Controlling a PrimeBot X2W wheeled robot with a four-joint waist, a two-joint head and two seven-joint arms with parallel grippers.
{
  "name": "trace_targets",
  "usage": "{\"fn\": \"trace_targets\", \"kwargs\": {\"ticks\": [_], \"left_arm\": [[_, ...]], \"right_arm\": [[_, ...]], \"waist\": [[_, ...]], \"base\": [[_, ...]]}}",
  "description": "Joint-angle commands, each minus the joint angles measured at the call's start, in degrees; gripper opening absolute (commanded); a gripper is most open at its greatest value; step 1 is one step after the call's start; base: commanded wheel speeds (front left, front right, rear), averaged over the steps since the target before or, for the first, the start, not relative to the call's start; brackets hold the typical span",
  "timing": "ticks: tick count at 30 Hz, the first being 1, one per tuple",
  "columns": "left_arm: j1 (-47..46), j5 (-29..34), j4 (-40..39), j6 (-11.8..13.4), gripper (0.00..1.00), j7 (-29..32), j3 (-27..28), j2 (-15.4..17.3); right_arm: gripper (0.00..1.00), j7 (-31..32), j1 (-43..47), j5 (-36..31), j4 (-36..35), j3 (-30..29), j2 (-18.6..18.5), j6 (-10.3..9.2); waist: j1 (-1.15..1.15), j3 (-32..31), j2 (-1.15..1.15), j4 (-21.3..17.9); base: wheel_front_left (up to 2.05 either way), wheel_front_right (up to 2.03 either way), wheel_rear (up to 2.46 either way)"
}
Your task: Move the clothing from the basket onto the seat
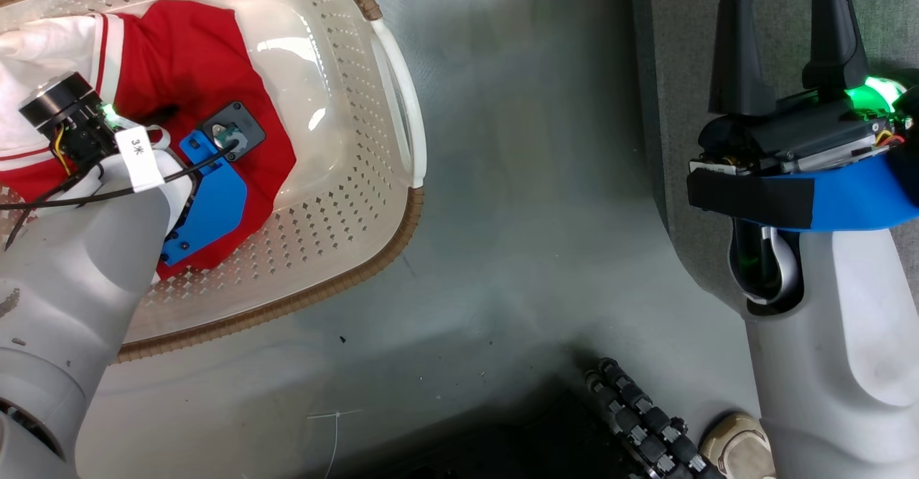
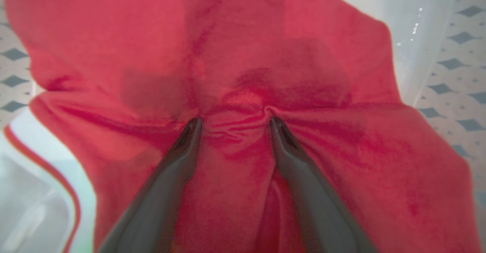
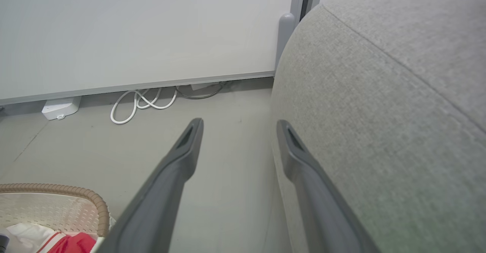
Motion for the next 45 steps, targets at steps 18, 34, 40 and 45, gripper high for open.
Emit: {"fn": "trace_targets", "kwargs": {"ticks": [18,34,40,45], "left_arm": [[2.5,-0.3,-2.0,0.1,0.00,0.3,-0.7,-1.6],[6.7,-4.8,-4.3,0.1,0.00,-7.6,-0.7,-6.3],[9.4,-7.6,-3.9,0.1,0.00,-12.0,-0.7,-8.3],[11.7,-10.3,-3.5,0.1,0.00,-15.2,0.0,-9.6]], "right_arm": [[1.00,0.0,-0.1,-0.4,1.2,-1.7,-0.1,-0.08],[1.00,0.0,2.2,-3.5,3.3,-3.0,-0.1,-0.07],[1.00,0.0,4.3,-5.0,5.0,-3.5,-0.1,-0.07],[1.00,0.0,6.7,-5.7,6.5,-4.1,-0.1,-0.07]], "waist": [[0.01,-3.6,0.00,1.6],[0.01,-13.7,0.00,6.4],[0.01,-19.7,0.00,8.7],[0.01,-25.0,0.00,10.3]], "base": [[0.00,0.00,0.00],[0.00,0.00,0.00],[0.00,0.00,0.00],[0.00,0.00,0.00]]}}
